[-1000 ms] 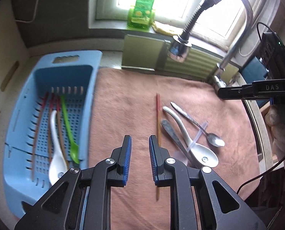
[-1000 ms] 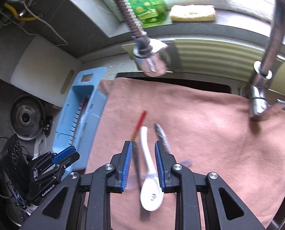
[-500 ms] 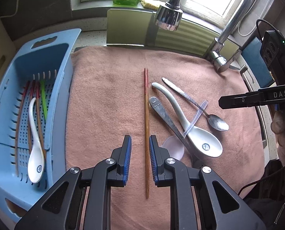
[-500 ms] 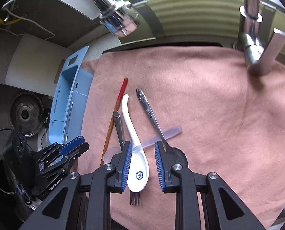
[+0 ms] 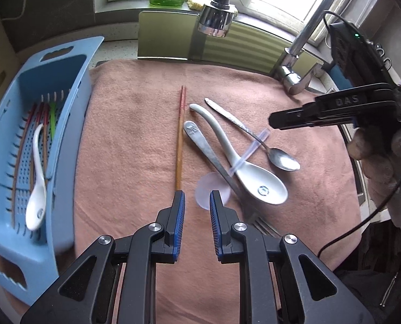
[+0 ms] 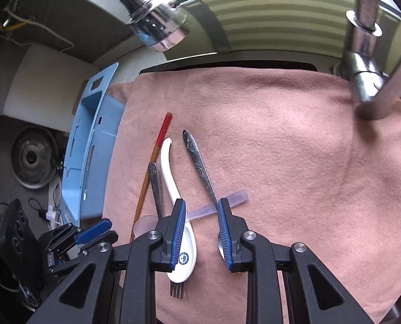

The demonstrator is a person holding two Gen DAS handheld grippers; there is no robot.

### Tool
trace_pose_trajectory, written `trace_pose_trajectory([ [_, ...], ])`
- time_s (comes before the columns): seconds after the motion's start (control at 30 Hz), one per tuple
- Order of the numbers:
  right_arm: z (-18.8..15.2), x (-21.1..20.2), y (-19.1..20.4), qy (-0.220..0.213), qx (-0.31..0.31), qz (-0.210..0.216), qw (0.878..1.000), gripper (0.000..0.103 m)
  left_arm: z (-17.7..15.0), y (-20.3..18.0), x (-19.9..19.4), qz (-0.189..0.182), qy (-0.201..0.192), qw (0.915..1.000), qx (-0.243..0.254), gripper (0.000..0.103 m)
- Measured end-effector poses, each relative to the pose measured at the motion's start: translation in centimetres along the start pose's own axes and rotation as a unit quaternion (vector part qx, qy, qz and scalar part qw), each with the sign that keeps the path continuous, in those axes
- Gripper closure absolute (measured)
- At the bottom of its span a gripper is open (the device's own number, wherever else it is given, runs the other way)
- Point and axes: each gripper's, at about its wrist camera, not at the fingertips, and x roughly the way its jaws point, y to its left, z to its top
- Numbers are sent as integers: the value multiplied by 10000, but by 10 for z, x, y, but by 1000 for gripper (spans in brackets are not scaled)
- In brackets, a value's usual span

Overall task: Organize utensils
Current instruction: 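Lower the right tool onto the ornate silver spoon handle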

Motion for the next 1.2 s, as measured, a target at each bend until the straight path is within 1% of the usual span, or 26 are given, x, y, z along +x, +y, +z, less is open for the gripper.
trace_pose_trajectory([
  [0.1,4,4,1,111,-146,26,9998,81,-9,-8,-3,31,-73,9999,-150,86],
  [0.27,11,10,7,254,-622,-48,9977,81,-25,-17,-1,46,-92,9988,-481,86],
  [0.4,19,18,10,326,-944,-242,9947,81,-37,-29,-1,-5,-147,9978,-646,86],
  [0.57,28,29,15,376,-1335,-503,9891,81,-48,-49,-3,-85,-260,9970,-725,86],
  [0.67,32,34,21,403,-1514,-480,9865,81,-52,-56,-3,-114,-330,9963,-780,86],
  [0.77,37,41,30,427,-1728,-595,9822,81,-53,-62,-3,-139,-393,9956,-837,86],
  [0.93,48,54,39,450,-1850,-751,9788,81,-55,-71,-2,-172,-443,9953,-848,86],
  [1.03,49,60,43,441,-1985,-1004,9740,81,-55,-75,0,-196,-452,9953,-837,86],
  [1.13,44,60,46,398,-2112,-1259,9685,86,-55,-77,1,-231,-461,9952,-827,86],
  [1.2,40,57,46,393,-2116,-1360,9670,91,-55,-78,2,-245,-459,9954,-800,86],
])
